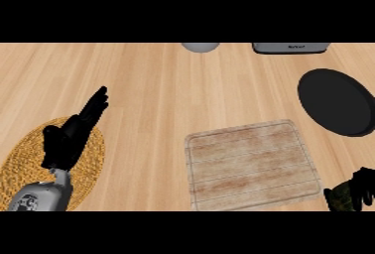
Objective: Pick the squash from the cutting board and place it in the pan
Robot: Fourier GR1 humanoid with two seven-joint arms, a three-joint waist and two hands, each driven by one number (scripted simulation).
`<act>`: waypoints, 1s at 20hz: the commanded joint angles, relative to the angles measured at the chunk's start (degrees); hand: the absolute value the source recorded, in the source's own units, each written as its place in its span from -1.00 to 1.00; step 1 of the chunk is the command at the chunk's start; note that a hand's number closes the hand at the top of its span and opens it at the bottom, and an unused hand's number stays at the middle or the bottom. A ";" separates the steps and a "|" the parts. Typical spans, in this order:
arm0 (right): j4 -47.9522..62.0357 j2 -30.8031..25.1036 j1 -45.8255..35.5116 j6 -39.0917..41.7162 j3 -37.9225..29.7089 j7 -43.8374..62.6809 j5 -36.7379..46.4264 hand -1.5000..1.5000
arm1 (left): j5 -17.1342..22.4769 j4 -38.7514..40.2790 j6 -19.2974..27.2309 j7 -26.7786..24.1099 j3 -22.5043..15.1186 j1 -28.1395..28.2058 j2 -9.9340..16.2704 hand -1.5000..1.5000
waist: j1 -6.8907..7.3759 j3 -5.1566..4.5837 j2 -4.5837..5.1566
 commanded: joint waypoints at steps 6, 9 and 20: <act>24.29 2.93 -13.80 4.96 -11.21 -13.62 -15.59 1.00 | 0.06 -0.92 -1.97 -0.77 1.41 0.34 0.81 0.00 | 1.57 0.00 0.26; 34.56 5.89 -20.98 2.65 -10.41 -16.03 -10.42 1.00 | 0.03 0.31 -3.43 -2.48 0.69 1.20 0.12 0.00 | 1.69 -0.02 0.29; 78.44 8.92 -48.16 -4.00 -15.48 -32.49 -5.36 1.00 | -1.53 1.92 -2.55 -2.39 0.18 -1.65 -2.17 0.00 | 2.87 0.07 0.73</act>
